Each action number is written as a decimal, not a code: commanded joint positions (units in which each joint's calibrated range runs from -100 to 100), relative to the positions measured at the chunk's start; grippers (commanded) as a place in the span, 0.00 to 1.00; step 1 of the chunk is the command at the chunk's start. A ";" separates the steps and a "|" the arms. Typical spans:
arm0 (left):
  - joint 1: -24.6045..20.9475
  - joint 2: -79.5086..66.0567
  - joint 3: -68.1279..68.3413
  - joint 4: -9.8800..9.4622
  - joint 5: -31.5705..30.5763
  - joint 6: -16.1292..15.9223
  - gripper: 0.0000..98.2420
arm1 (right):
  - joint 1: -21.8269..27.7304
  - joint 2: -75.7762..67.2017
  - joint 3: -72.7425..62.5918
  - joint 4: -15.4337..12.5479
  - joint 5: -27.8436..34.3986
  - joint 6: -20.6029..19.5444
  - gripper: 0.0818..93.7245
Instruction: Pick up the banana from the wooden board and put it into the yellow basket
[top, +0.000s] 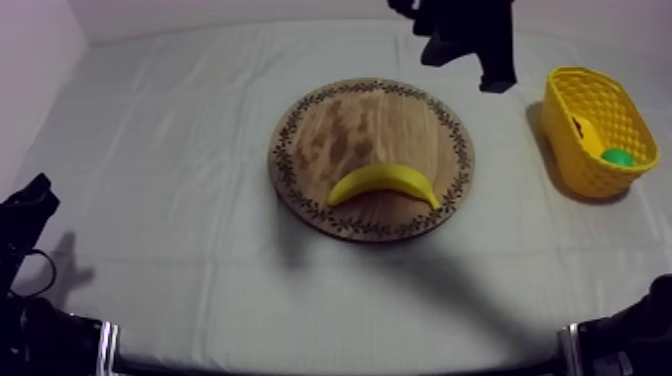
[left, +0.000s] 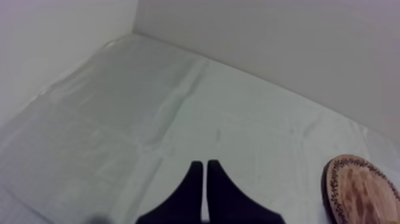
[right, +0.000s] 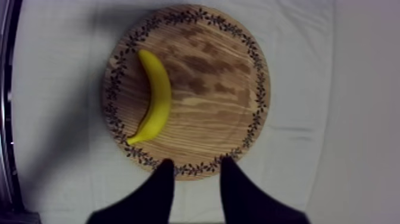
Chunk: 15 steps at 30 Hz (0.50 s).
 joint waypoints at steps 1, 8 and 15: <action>-0.02 0.02 -0.02 -0.01 -0.01 0.00 0.00 | 0.00 0.00 -0.10 0.13 0.30 -0.61 0.54; -0.02 0.02 -0.02 -0.01 -0.01 0.00 0.00 | -0.39 -0.08 1.77 0.52 0.41 -1.40 0.80; -0.02 0.02 -0.02 -0.01 -0.01 0.00 0.00 | -1.31 0.67 8.89 0.45 -2.40 -1.95 0.86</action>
